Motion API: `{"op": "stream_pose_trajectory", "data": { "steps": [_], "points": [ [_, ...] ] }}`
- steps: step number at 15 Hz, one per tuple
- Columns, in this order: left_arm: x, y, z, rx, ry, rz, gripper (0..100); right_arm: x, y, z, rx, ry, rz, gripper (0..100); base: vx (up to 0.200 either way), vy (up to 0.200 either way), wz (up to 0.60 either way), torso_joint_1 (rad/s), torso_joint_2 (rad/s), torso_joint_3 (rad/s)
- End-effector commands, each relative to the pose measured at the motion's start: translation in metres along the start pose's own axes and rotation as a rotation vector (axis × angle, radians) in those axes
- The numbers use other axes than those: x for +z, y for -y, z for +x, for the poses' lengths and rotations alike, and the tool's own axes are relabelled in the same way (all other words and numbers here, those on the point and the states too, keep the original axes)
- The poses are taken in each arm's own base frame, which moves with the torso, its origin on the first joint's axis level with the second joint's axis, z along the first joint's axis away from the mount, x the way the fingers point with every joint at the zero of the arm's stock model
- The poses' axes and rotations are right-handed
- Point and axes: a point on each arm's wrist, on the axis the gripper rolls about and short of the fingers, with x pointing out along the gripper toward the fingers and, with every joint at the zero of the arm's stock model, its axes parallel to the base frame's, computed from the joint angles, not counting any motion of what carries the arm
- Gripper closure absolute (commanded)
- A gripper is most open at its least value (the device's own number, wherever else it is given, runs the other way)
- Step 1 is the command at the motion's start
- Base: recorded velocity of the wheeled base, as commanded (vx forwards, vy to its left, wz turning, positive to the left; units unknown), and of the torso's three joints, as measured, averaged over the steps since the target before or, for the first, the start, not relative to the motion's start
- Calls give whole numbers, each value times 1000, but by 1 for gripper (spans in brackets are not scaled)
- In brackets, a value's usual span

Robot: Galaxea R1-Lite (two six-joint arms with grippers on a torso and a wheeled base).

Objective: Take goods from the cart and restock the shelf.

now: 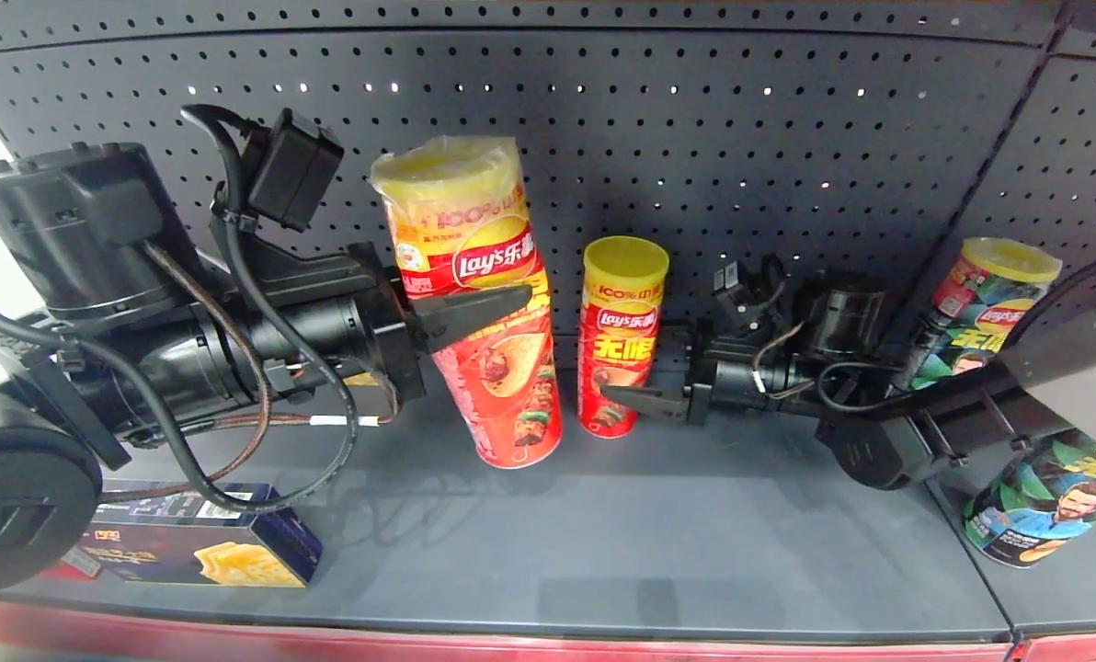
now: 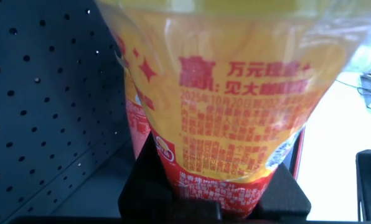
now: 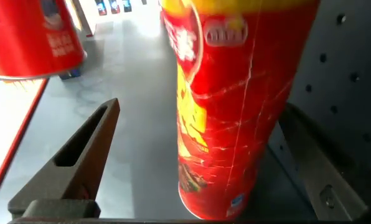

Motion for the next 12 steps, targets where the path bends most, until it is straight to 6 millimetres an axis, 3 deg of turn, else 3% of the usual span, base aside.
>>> {"op": "stream_pose_trajectory", "data": {
  "steps": [1,12],
  "points": [
    [0,-2,-1,8,-1,0,100,-10,6,7,3,-4,5,0,0,0,0,0,0,0],
    [-2,1,-10,19,-9,-5,100,-34,21,30,1,0,2,0,0,0,0,0,0,0]
  ]
}}
